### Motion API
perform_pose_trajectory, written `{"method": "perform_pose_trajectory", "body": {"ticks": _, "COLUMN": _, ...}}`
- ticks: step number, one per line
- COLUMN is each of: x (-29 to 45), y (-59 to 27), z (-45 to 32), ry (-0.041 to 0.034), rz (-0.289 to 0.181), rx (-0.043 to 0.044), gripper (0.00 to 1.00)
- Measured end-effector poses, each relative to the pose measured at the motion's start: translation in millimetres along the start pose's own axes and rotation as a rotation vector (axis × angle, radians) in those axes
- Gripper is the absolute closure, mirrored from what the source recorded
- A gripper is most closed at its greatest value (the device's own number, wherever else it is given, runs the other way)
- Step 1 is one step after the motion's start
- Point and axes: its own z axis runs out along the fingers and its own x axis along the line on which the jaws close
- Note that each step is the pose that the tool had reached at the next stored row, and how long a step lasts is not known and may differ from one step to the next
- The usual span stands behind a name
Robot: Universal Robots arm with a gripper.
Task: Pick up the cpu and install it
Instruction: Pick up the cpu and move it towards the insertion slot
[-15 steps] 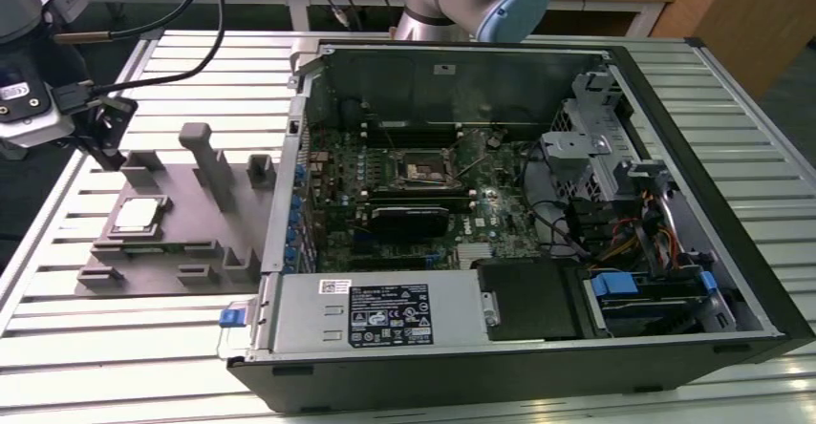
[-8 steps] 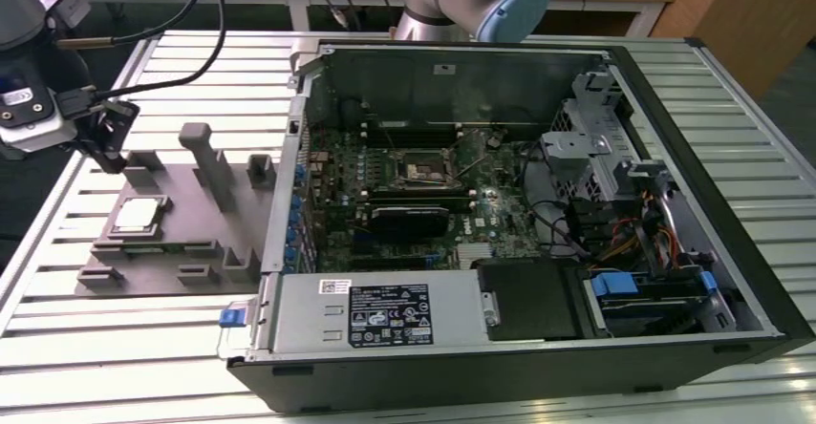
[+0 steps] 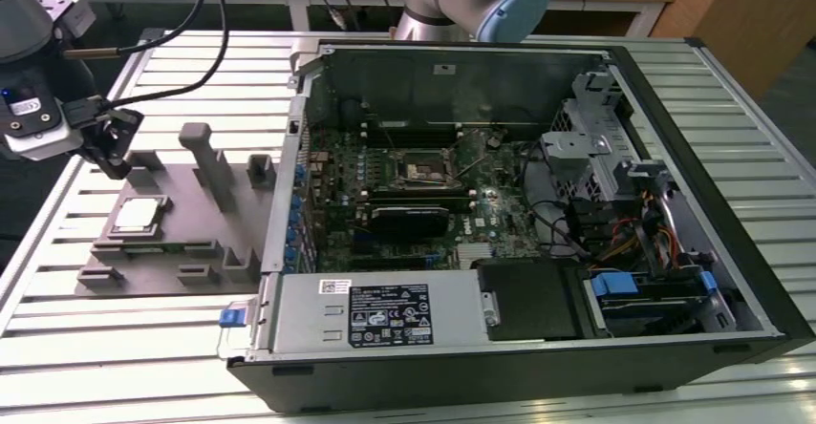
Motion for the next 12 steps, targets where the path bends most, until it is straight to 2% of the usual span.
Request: {"method": "perform_pose_trajectory", "body": {"ticks": 12, "x": 0.6, "y": -1.8, "z": 12.0, "ry": 0.0011, "rz": 0.000, "rx": 0.0014, "gripper": 0.89}}
